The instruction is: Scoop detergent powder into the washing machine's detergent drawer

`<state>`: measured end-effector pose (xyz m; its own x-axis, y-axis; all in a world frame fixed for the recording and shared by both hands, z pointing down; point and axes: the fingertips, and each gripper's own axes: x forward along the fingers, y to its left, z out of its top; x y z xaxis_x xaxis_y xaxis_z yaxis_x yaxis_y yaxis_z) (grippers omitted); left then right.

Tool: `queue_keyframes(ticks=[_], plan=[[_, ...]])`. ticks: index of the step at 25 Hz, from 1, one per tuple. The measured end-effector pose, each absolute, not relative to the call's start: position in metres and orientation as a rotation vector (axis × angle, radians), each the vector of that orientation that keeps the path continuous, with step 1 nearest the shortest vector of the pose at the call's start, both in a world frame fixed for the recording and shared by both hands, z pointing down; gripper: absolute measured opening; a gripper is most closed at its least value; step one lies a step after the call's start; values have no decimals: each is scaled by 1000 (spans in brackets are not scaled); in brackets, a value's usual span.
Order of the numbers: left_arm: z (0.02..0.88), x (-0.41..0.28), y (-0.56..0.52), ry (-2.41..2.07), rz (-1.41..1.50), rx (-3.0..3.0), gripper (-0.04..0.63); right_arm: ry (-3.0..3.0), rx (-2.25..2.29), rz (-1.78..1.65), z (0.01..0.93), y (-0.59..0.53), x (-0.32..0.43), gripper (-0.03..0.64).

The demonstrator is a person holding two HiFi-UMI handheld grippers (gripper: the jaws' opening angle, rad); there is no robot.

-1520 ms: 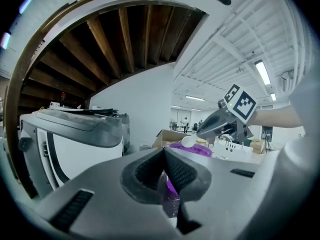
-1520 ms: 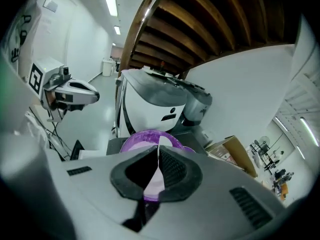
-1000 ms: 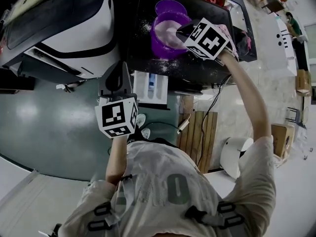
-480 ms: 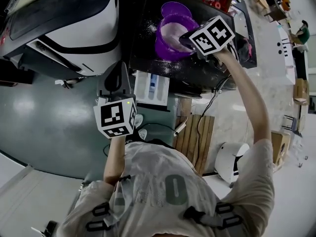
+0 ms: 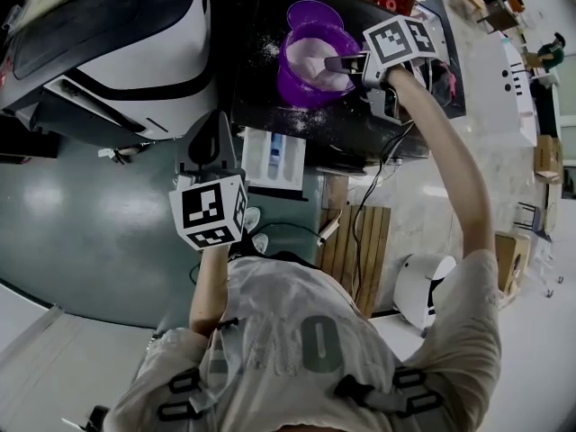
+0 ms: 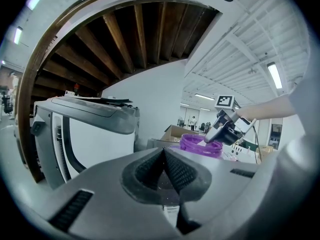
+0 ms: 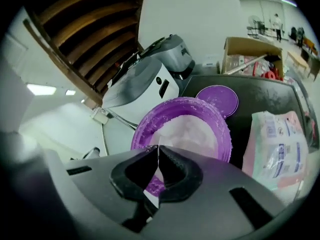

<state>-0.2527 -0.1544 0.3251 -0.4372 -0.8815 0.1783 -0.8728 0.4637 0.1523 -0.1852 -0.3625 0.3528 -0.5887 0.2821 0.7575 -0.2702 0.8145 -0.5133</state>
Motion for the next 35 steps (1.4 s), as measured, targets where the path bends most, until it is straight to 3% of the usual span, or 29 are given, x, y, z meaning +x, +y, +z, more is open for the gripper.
queue_keyframes(ticks=[18, 25, 31, 35], plan=[[306, -244, -158, -2508, 18, 1555, 20, -2258, 99, 1449, 307, -366, -168, 11], [299, -238, -157, -2524, 45, 1560, 20, -2424, 248, 1711, 279, -356, -139, 11], [297, -219, -164, -2492, 74, 1628, 20, -2401, 198, 2203, 260, -344, -114, 11], [298, -207, -168, -2476, 80, 1679, 20, -2521, 320, 2239, 260, -337, -93, 11]])
